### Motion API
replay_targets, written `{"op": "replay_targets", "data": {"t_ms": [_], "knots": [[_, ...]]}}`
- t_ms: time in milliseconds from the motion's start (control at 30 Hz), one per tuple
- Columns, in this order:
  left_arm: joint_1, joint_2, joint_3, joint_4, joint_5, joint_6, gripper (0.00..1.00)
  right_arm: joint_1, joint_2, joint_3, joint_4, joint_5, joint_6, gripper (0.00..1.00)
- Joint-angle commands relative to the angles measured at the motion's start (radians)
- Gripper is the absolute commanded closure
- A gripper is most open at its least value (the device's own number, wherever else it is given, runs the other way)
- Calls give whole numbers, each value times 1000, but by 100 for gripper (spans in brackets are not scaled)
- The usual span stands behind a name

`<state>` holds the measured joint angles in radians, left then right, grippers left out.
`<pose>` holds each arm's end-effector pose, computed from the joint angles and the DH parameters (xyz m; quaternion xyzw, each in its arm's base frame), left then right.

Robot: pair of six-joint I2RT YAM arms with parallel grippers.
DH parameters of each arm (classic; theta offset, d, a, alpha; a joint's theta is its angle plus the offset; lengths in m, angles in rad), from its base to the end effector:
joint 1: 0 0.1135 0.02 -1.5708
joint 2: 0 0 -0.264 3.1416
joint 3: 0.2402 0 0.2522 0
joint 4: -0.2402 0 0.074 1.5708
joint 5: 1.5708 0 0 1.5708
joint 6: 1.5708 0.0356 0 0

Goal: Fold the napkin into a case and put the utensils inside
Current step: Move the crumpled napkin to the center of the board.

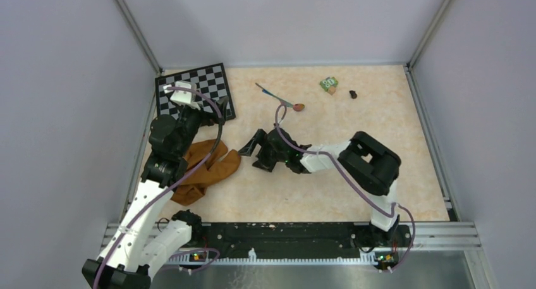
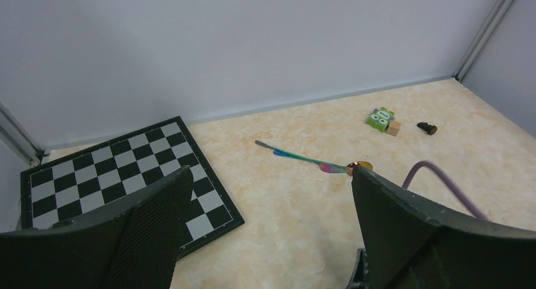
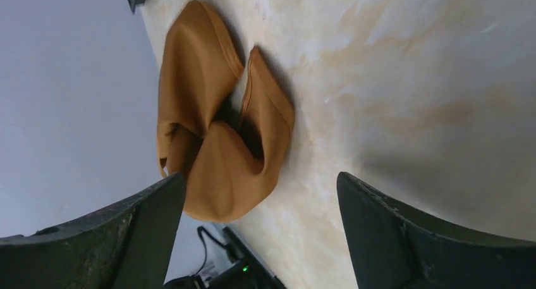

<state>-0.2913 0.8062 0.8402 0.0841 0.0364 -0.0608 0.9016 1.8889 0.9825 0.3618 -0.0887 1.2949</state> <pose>0.1805 -0.0555 0.3852 0.0899 0.6581 -0.1428 0.7338 0.2422 0.3113 0.1517 0.1487 0.8578 0.4542 0.1888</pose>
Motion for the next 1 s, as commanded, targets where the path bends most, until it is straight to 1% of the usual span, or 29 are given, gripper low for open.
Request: {"op": "replay_targets", "data": {"t_ms": [0, 67, 133, 167, 200, 233, 267, 300, 333, 400, 433, 500, 567, 633, 667, 733, 767, 833, 867, 900, 967], "knots": [[-6, -15, 15, 47, 15, -23, 1, 100, 105, 110, 91, -26, 243, 15], [-5, -17, 16, 46, 21, -29, 1, 129, 159, 143, 106, -24, 297, 26], [-6, -21, 15, 46, 22, -30, 1, 144, 212, 209, 74, -23, 321, 31], [-6, -24, 14, 47, 19, -30, 1, 147, 231, 240, 57, -21, 321, 36], [-6, -25, 14, 48, 17, -29, 1, 148, 248, 264, 39, -21, 320, 44], [-7, -26, 13, 48, 14, -29, 1, 147, 260, 277, 36, -27, 331, 56], [-8, -26, 12, 48, 10, -29, 1, 143, 263, 278, 47, -37, 331, 70], [-8, -26, 11, 48, 9, -27, 1, 136, 256, 276, 52, -47, 312, 88], [-9, -24, 11, 47, 8, -25, 1, 126, 240, 272, 37, -53, 275, 100], [-12, -25, 14, 45, 5, -25, 1, 106, 179, 263, -54, -46, 128, 100], [-13, -26, 13, 45, 5, -25, 1, 93, 139, 253, -106, -38, 14, 100], [-14, -28, 12, 46, 6, -25, 1, 54, 43, 226, -213, -40, -262, 100], [-17, -27, 12, 45, 4, -27, 1, 11, -34, 204, -300, -156, -580, 100], [-18, -22, 13, 45, 9, -41, 1, -27, -84, 224, -525, -215, -825, 100], [-19, -16, 14, 45, 14, -49, 1, -45, -90, 235, -655, -238, -914, 100], [-19, 3, 20, 37, 20, -70, 1, -89, -111, 207, -837, -331, -1054, 100], [-19, 16, 24, 29, 14, -82, 1, -107, -134, 175, -875, -344, -1119, 100], [-19, 63, 43, -6, -21, -115, 1, -163, -201, 89, -879, -313, -1151, 100], [-23, 95, 60, -39, -59, -140, 1, -191, -240, 56, -882, -279, -1157, 100], [-29, 130, 85, -89, -100, -175, 1, -218, -268, 19, -880, -242, -1153, 100], [-31, 208, 126, -255, -120, -268, 2, -246, -328, -23, -852, -207, -1146, 100]]}}
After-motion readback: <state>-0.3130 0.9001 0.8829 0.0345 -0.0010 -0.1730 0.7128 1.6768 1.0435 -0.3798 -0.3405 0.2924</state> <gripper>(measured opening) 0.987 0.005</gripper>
